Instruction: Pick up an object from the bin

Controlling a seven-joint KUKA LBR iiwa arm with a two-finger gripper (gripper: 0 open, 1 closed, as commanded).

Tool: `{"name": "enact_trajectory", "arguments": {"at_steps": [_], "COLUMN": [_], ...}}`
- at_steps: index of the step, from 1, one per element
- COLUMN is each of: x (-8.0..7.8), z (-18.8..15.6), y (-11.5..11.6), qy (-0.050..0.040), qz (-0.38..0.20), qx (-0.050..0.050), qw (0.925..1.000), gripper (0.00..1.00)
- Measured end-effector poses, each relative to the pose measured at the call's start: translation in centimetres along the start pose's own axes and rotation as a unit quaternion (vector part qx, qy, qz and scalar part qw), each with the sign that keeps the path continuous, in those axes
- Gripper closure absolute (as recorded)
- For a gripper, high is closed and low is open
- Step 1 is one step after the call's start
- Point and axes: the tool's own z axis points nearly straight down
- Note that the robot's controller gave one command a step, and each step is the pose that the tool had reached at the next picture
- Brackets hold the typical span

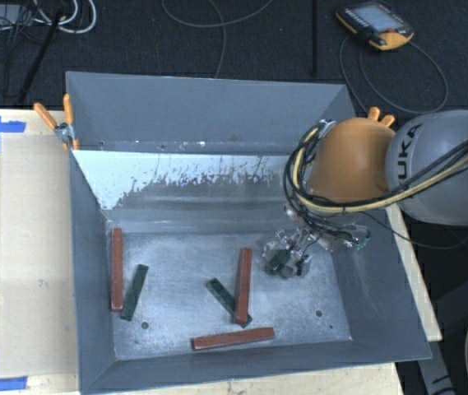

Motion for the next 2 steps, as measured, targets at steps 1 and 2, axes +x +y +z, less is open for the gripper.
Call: {"name": "enact_trajectory", "arguments": {"at_steps": [1,2], "x": [0.1,0.0], "z": [-2.2,-4.5], "y": [0.1,0.0], "qy": [0.0017,-0.0010], "qz": [0.000,0.001], "qx": [-0.002,0.001], "qw": [1.0000,1.0000], "gripper": [1.00,1.00]}}
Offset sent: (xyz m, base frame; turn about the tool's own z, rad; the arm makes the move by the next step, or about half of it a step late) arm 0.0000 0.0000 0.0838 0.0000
